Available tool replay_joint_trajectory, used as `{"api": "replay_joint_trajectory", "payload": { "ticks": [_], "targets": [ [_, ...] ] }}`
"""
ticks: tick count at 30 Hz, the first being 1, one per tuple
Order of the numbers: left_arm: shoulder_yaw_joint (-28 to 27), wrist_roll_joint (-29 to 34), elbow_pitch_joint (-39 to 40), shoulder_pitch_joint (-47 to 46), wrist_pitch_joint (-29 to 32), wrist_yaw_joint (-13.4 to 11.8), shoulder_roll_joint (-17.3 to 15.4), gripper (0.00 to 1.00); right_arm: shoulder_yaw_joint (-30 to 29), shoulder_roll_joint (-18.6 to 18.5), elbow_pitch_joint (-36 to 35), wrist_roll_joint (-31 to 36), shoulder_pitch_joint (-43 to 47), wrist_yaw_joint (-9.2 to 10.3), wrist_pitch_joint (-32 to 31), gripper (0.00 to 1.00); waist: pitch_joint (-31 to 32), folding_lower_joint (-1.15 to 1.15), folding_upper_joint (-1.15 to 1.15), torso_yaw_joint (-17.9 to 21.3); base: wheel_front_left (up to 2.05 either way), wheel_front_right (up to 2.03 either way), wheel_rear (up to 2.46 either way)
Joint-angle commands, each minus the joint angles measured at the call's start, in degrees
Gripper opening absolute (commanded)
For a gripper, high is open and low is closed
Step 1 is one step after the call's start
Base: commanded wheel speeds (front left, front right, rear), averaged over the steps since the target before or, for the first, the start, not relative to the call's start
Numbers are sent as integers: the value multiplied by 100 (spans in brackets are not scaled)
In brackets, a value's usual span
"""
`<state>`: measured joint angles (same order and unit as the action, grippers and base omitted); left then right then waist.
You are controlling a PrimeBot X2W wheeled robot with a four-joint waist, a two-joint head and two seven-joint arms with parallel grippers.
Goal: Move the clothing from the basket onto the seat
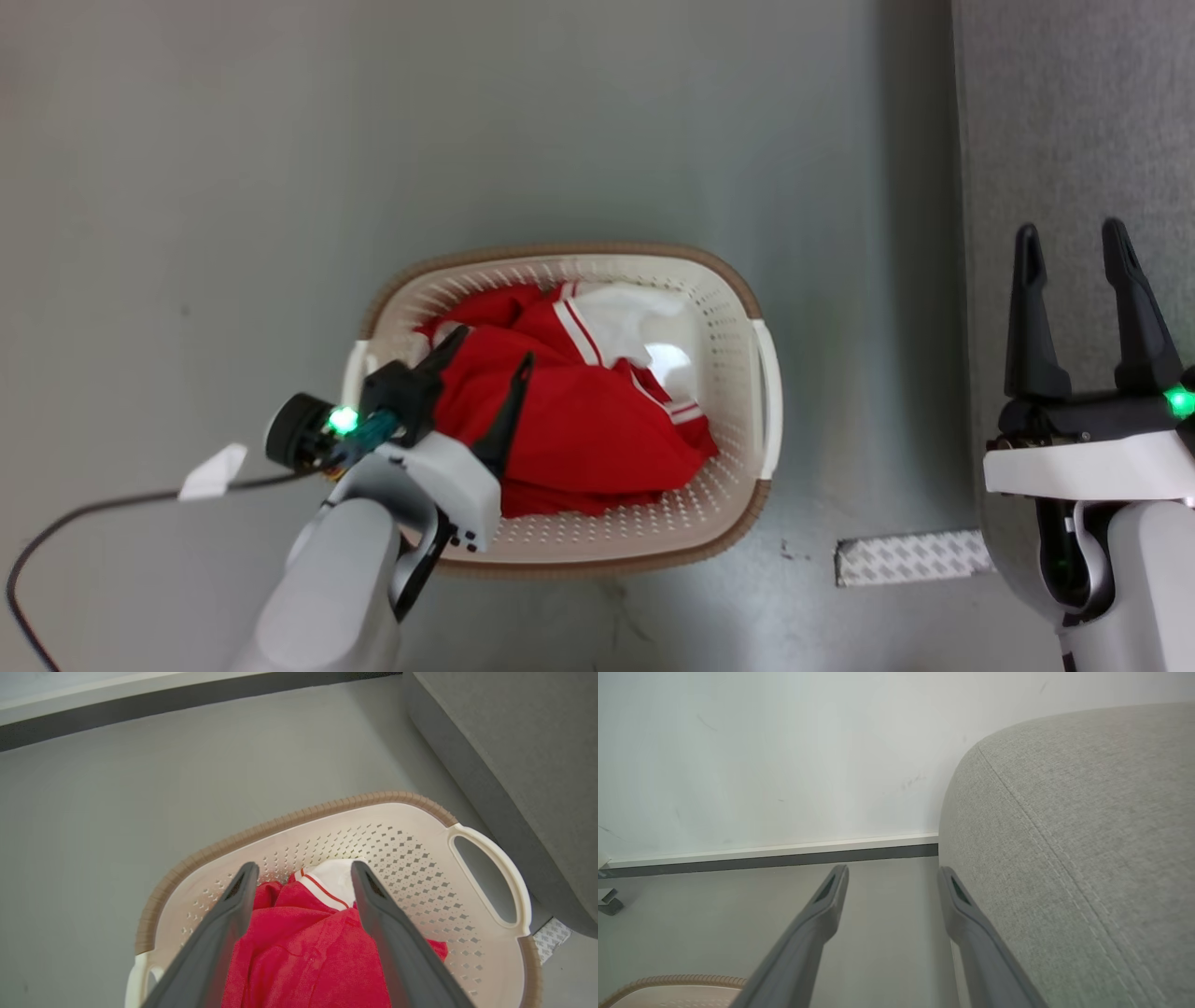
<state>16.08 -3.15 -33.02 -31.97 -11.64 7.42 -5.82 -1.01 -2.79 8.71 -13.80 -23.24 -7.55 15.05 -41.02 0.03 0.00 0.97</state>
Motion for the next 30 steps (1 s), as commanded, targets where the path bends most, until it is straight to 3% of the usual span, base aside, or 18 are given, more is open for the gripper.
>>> {"api": "replay_joint_trajectory", "payload": {
  "ticks": [1,11,21,30],
  "targets": [
    [172,-99,-92,-184,120,-6,-122,100,51,-20,-103,-52,-101,12,20,100,-264,-3,0,194,0,0,0],
    [1359,-614,-700,-969,880,-2,-390,100,385,-16,-641,0,-172,12,20,100,-372,-3,0,443,0,0,0],
    [1689,-725,-1629,-1680,1537,-2,-321,100,515,-15,-1021,139,-249,12,20,100,-814,-3,0,514,0,0,0],
    [1706,-688,-2341,-2379,1463,-80,-226,100,753,-16,-1330,183,-386,12,20,100,-1385,-3,0,616,0,0,0]
  ]
}}
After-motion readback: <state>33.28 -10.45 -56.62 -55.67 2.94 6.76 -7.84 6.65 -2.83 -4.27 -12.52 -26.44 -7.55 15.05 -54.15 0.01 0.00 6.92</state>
